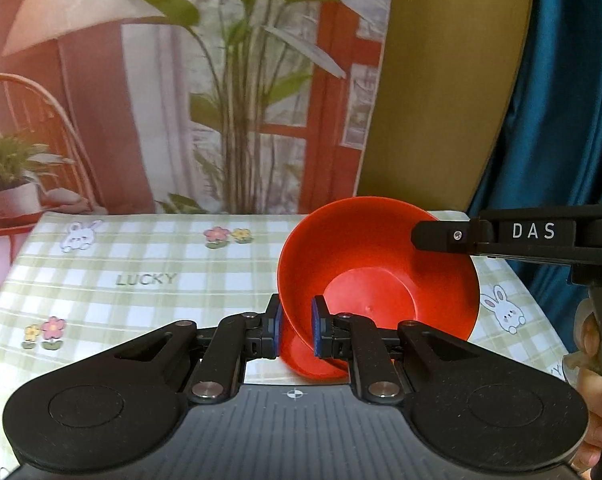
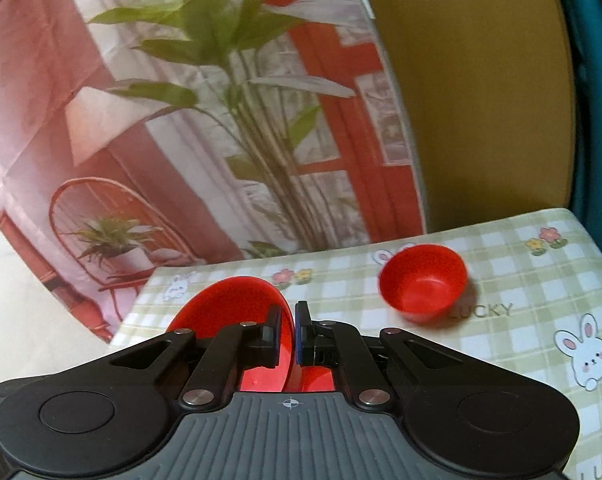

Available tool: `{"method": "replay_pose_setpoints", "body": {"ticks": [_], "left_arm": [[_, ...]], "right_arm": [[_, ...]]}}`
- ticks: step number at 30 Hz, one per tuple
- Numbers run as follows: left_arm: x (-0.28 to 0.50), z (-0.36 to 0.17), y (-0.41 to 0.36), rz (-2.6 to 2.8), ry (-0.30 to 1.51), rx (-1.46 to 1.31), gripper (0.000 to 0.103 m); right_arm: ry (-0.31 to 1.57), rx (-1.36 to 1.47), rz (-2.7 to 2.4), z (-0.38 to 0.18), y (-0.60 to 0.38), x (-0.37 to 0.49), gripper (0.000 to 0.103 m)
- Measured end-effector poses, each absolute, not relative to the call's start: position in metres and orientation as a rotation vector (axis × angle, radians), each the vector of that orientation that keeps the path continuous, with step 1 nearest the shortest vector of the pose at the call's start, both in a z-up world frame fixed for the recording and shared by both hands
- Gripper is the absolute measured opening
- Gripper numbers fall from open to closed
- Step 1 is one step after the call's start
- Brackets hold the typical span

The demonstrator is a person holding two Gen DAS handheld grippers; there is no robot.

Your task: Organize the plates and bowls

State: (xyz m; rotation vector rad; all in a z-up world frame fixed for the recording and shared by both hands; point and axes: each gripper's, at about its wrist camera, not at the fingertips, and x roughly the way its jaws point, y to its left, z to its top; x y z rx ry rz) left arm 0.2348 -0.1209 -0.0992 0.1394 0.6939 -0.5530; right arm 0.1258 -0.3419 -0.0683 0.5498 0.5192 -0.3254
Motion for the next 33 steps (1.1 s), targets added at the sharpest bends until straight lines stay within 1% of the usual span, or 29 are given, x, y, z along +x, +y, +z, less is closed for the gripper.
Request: {"method": "replay_pose_setpoints", "body": {"ticks": [19, 33], "left_arm": [[0.266, -0.124, -0.150, -0.608, 0.769, 0.180, 0.016], [0.296, -0.160, -0.157, -0.591, 0.848, 0.222, 0.015]], "right_arm": [[0.575, 0.622, -0.342, -0.112, -0.380, 0.138, 0.006], [0.644, 0.652, -0.336, -0.160, -0.395, 0.168, 0.006]]}}
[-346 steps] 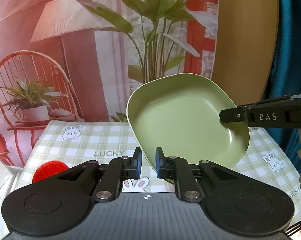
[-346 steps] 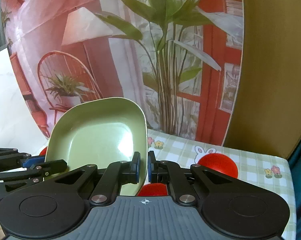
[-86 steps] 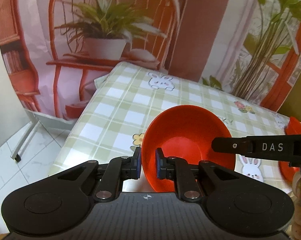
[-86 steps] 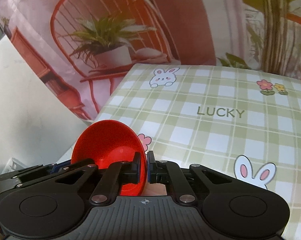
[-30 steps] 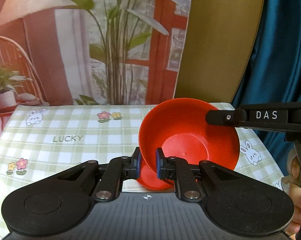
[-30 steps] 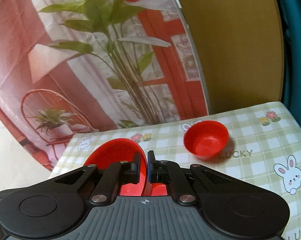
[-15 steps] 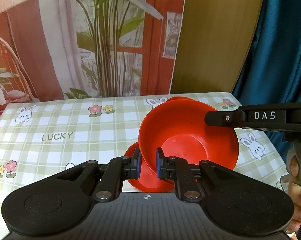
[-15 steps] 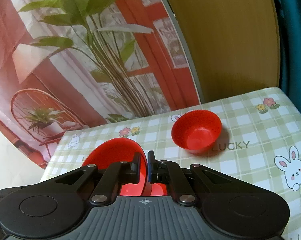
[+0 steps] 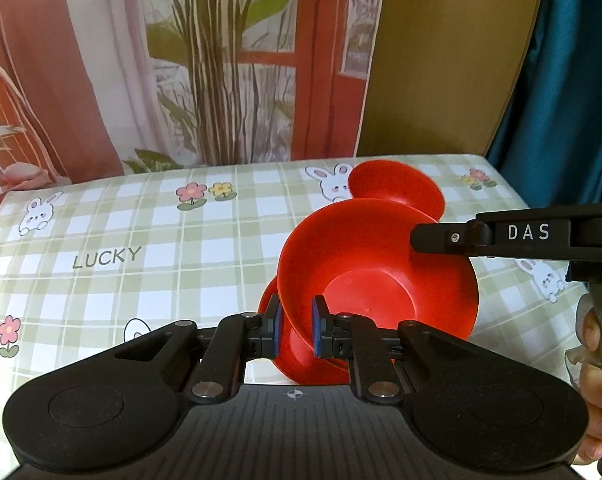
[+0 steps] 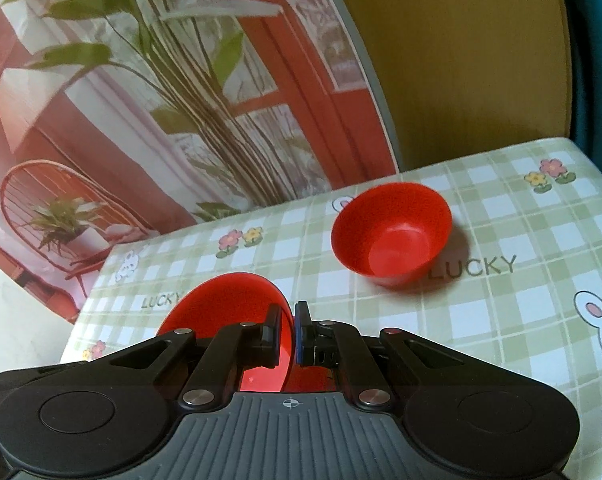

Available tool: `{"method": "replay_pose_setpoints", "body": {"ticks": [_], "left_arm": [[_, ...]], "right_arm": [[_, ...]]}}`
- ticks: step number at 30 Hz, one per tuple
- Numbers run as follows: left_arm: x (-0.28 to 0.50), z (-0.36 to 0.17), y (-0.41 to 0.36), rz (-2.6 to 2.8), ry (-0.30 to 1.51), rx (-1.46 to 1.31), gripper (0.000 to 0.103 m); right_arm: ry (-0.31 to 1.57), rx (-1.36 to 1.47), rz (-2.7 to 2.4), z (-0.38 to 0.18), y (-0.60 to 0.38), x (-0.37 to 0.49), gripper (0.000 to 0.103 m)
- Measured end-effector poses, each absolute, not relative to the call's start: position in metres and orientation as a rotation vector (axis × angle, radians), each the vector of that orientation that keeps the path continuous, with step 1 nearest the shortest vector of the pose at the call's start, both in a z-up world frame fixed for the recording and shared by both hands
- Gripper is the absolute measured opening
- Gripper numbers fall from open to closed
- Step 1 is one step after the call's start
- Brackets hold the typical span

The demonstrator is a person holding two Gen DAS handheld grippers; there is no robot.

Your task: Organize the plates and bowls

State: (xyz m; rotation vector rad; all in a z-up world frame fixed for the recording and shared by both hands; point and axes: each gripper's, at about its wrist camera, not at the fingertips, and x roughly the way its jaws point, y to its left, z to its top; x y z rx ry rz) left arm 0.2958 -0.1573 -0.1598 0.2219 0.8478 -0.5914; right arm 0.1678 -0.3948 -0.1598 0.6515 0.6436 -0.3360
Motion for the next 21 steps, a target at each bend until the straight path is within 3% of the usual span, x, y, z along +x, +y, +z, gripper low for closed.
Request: {"method": "replay_pose_setpoints", "body": {"ticks": [21], "left_arm": [[0.316, -0.195, -0.171, -0.575, 0.878, 0.303, 0.016]], "right_arm": [[0.706, 0.597, -0.332, -0.197, -0.393, 0.185, 0.007]]}}
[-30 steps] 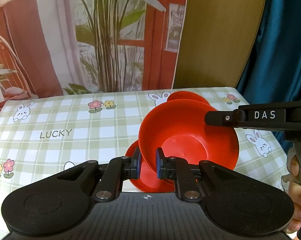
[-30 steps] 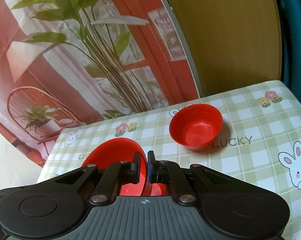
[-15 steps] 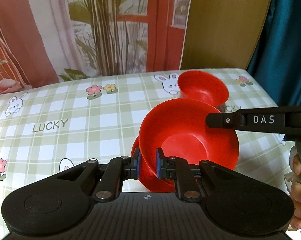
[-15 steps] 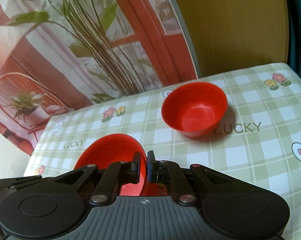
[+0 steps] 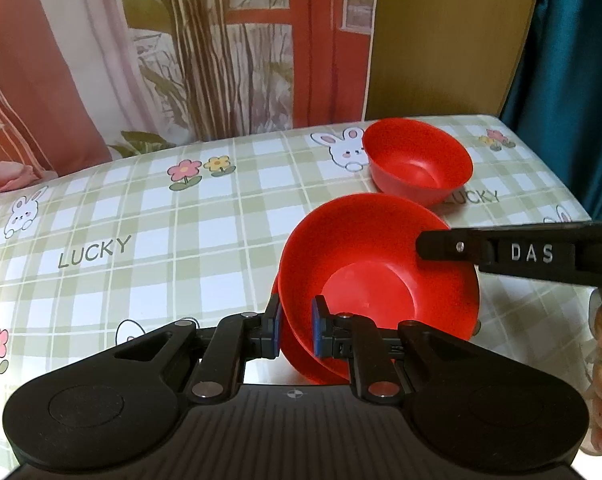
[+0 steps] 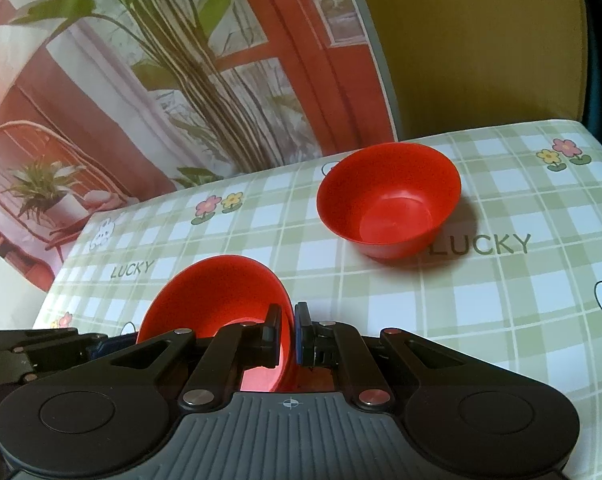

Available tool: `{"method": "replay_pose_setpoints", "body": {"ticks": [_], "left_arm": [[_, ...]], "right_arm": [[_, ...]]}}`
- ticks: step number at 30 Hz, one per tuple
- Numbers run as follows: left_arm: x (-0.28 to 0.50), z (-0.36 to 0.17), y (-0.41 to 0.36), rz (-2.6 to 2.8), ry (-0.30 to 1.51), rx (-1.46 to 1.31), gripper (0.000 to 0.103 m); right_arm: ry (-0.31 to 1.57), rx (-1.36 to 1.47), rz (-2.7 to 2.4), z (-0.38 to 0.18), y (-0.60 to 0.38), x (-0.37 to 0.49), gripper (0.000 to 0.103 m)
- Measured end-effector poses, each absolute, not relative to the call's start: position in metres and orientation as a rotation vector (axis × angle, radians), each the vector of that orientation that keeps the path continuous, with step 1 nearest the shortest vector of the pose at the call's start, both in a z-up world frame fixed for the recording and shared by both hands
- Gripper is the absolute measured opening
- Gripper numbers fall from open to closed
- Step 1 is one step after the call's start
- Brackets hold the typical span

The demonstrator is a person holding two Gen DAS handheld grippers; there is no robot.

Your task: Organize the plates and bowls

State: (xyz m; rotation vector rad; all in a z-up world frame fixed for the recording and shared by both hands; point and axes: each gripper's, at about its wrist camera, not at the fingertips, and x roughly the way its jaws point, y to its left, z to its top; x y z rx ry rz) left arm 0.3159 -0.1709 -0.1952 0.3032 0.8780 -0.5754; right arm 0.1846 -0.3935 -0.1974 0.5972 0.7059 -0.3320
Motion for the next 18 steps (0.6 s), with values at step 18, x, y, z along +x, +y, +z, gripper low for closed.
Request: {"method": "replay_pose_setpoints", "body": {"ticks": [18], "left_arm": [[0.325, -0.156, -0.164, -0.601, 0.736, 0.198, 0.045]], "right_arm": [[0.557, 0.509, -0.411, -0.164, -0.410, 0.164, 0.013]]}}
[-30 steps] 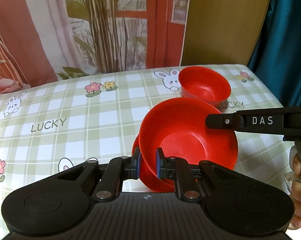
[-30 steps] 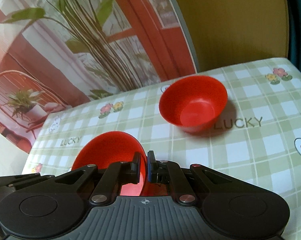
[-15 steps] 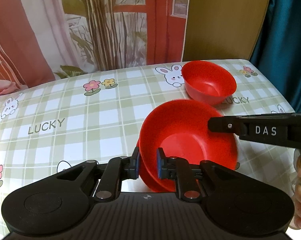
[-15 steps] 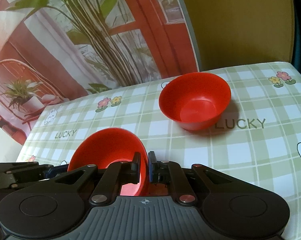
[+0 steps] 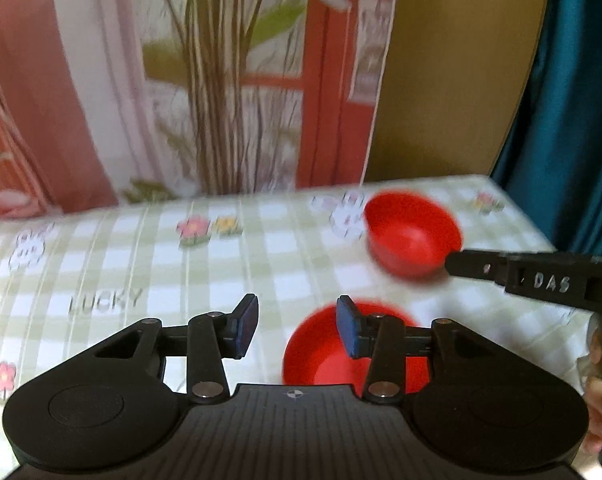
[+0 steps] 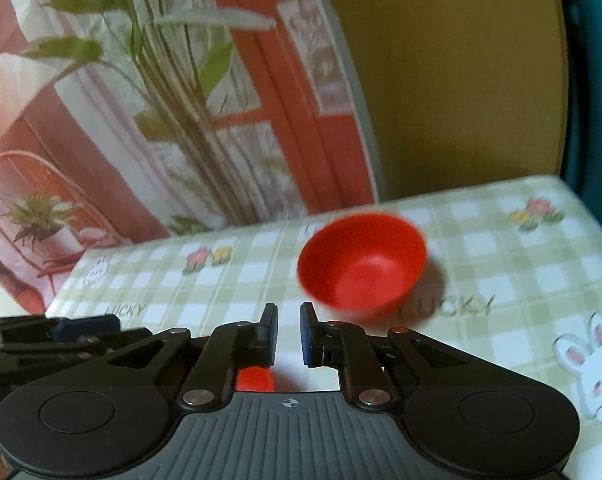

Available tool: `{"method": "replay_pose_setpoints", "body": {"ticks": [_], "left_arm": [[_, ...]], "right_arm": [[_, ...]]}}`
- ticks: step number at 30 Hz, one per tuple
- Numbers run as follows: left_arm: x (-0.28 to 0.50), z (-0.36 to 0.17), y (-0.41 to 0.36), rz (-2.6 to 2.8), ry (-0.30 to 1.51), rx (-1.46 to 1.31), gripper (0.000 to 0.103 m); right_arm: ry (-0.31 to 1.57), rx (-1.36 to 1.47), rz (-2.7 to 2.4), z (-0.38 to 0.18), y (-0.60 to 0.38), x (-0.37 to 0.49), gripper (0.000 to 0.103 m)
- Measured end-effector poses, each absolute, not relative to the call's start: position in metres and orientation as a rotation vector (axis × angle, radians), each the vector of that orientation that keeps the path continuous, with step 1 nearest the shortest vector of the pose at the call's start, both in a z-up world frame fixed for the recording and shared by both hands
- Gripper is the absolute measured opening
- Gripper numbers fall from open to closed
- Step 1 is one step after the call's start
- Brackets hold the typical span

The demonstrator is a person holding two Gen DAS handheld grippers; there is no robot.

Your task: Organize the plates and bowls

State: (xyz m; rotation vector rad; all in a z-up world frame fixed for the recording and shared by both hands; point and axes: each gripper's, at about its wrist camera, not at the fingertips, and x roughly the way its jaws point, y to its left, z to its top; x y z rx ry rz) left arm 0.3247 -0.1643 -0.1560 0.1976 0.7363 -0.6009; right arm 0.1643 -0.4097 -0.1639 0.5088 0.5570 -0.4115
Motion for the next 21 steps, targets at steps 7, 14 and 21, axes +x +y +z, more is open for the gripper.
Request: {"method": "replay_pose_setpoints", "body": {"ticks": [7, 14, 21], "left_arm": [[0.335, -0.146, -0.187, -0.680, 0.660, 0.115, 0.050], [0.355, -0.171, -0.220, -0.766, 0.695, 0.137, 0.050], [0.378, -0.201, -0.248, -0.802, 0.761, 0.154, 0.050]], "right_arm": [[0.478, 0.467, -0.518, -0.168, -0.427, 0.157, 0.016], [0.478, 0.557, -0.621, -0.199, -0.458, 0.156, 0.017], [0.487, 0.632, -0.662, -0.224, -0.484, 0.163, 0.017]]}}
